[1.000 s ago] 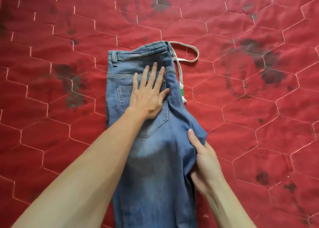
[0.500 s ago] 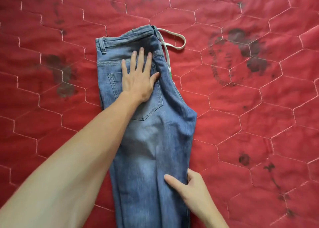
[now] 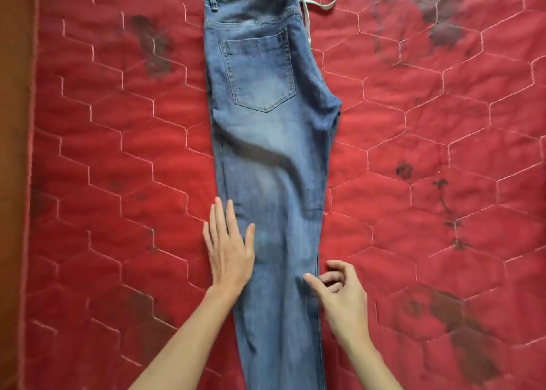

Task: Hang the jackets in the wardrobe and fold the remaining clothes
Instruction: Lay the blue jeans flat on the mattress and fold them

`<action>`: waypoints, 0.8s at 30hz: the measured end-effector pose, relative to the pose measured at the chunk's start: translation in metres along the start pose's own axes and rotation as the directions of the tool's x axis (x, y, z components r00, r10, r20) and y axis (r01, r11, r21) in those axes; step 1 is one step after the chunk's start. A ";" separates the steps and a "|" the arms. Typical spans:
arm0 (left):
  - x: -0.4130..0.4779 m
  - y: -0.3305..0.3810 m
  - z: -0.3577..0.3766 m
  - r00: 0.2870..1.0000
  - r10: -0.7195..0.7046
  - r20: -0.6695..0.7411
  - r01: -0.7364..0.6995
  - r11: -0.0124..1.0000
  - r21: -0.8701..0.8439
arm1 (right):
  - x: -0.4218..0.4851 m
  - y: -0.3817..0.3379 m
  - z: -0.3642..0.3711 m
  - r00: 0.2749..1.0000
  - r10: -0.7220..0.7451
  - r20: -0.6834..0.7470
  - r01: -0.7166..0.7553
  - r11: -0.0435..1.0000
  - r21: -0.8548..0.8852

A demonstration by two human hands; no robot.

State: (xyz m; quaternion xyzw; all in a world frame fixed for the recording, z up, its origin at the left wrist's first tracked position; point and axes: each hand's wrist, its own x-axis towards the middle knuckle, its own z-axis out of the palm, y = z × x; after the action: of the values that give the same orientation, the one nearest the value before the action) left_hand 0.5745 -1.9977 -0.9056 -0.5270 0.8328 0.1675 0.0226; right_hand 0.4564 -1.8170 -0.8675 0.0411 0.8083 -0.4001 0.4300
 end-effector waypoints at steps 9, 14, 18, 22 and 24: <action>-0.175 -0.004 -0.004 0.945 -0.321 0.068 0.327 0.907 -0.266 | -0.067 0.071 -0.024 0.974 -0.133 0.182 0.176 0.953 -0.247; -0.230 -0.007 0.005 0.834 -0.522 0.178 0.551 0.771 -0.319 | -0.088 0.091 -0.011 0.974 -0.058 0.218 0.141 0.911 -0.388; -0.250 -0.022 0.000 0.866 -0.458 0.200 0.500 0.814 -0.296 | -0.103 0.098 -0.001 0.971 0.085 0.222 0.084 0.752 -0.654; -0.268 -0.037 -0.004 0.869 -0.403 0.286 0.469 0.856 -0.219 | -0.124 0.124 -0.003 0.962 0.090 0.259 0.089 0.791 -0.605; -0.277 -0.046 -0.006 0.884 -0.349 0.313 0.430 0.868 -0.247 | -0.138 0.136 -0.011 0.978 0.016 0.210 0.094 0.858 -0.505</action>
State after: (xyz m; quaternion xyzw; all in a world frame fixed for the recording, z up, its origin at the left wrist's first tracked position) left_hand 0.7388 -1.7766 -0.8528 -0.6558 0.6615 0.3547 0.0815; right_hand 0.5914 -1.6796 -0.8471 -0.1329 0.8369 -0.1817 0.4989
